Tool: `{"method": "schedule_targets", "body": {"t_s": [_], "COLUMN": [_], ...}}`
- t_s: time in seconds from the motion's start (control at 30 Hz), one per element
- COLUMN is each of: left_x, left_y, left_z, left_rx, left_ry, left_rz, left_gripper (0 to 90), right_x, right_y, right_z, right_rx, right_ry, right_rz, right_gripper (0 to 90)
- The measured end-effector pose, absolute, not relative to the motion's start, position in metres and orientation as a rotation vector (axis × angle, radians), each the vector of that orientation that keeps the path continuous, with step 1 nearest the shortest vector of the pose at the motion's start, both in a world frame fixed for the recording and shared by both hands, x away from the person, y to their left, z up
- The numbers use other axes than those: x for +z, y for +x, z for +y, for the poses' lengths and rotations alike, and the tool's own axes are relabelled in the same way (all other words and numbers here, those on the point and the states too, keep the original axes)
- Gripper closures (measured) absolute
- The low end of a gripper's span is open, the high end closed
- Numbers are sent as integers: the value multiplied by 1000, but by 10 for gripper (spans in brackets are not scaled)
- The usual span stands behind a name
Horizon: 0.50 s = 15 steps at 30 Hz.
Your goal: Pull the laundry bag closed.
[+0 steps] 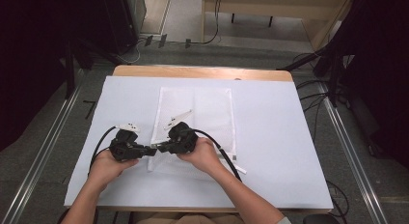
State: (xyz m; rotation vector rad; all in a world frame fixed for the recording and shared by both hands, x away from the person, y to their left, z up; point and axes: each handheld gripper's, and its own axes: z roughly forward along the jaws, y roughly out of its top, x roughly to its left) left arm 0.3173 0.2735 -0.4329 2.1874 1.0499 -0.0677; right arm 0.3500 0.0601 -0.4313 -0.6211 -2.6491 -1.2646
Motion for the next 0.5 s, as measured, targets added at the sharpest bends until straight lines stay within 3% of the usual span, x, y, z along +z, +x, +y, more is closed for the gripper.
{"method": "schedule_targets", "body": {"t_s": [0.5], "left_x": [-433], "left_y": [317], "left_z": [273], "left_rx": [-71], "left_ry": [2195], "left_rz": [1048], "left_gripper": [883], "right_x": [-435], "right_y": [355], "right_z": [62], "right_rx": [-1296], "right_ry": [-714], "right_rz": [-2559], "right_gripper": [877]}}
